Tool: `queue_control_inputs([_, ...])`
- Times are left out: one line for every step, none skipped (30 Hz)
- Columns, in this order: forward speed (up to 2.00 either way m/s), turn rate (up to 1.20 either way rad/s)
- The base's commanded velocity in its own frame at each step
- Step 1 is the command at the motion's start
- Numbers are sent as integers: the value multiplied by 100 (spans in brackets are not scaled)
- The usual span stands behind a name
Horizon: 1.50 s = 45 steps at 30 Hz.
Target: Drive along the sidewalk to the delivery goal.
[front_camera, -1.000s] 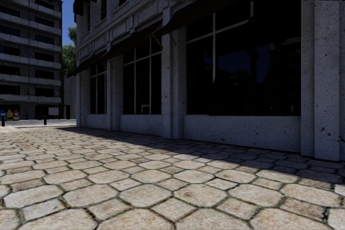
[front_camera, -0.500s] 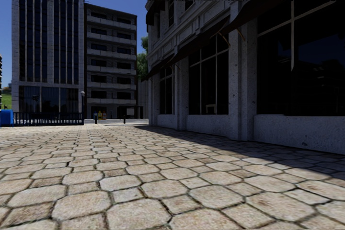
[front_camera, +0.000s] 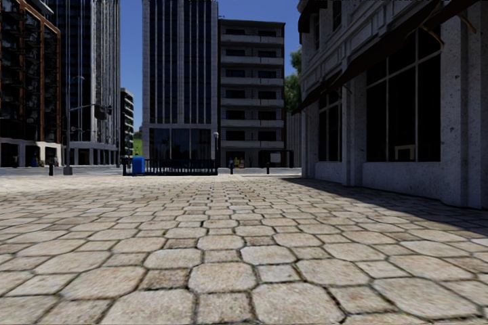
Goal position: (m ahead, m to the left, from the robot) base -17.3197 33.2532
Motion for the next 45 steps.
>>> queue_control_inputs([0, 80])
queue_control_inputs([0, 80])
queue_control_inputs([0, 80])
queue_control_inputs([0, 80])
queue_control_inputs([0, 80])
queue_control_inputs([0, 80])
queue_control_inputs([0, 80])
queue_control_inputs([0, 80])
queue_control_inputs([0, 80])
queue_control_inputs([0, 80])
queue_control_inputs([0, 80])
queue_control_inputs([0, 80])
queue_control_inputs([0, 80])
queue_control_inputs([0, 80])
queue_control_inputs([0, 80])
queue_control_inputs([0, 80])
queue_control_inputs([0, 80])
queue_control_inputs([0, 80])
queue_control_inputs([0, 80])
queue_control_inputs([0, 80])
queue_control_inputs([0, 80])
queue_control_inputs([0, 80])
queue_control_inputs([0, 80])
queue_control_inputs([0, 80])
queue_control_inputs([0, 80])
queue_control_inputs([0, 80])
queue_control_inputs([0, 80])
queue_control_inputs([0, 80])
queue_control_inputs([0, 80])
queue_control_inputs([0, 80])
queue_control_inputs([0, 80])
queue_control_inputs([0, 80])
queue_control_inputs([0, 80])
queue_control_inputs([0, 80])
queue_control_inputs([0, 80])
queue_control_inputs([0, 80])
queue_control_inputs([0, 80])
queue_control_inputs([0, 80])
queue_control_inputs([0, 80])
queue_control_inputs([14, 80])
queue_control_inputs([57, 80])
queue_control_inputs([99, 80])
queue_control_inputs([132, 0])
queue_control_inputs([132, 0])
queue_control_inputs([162, 0])
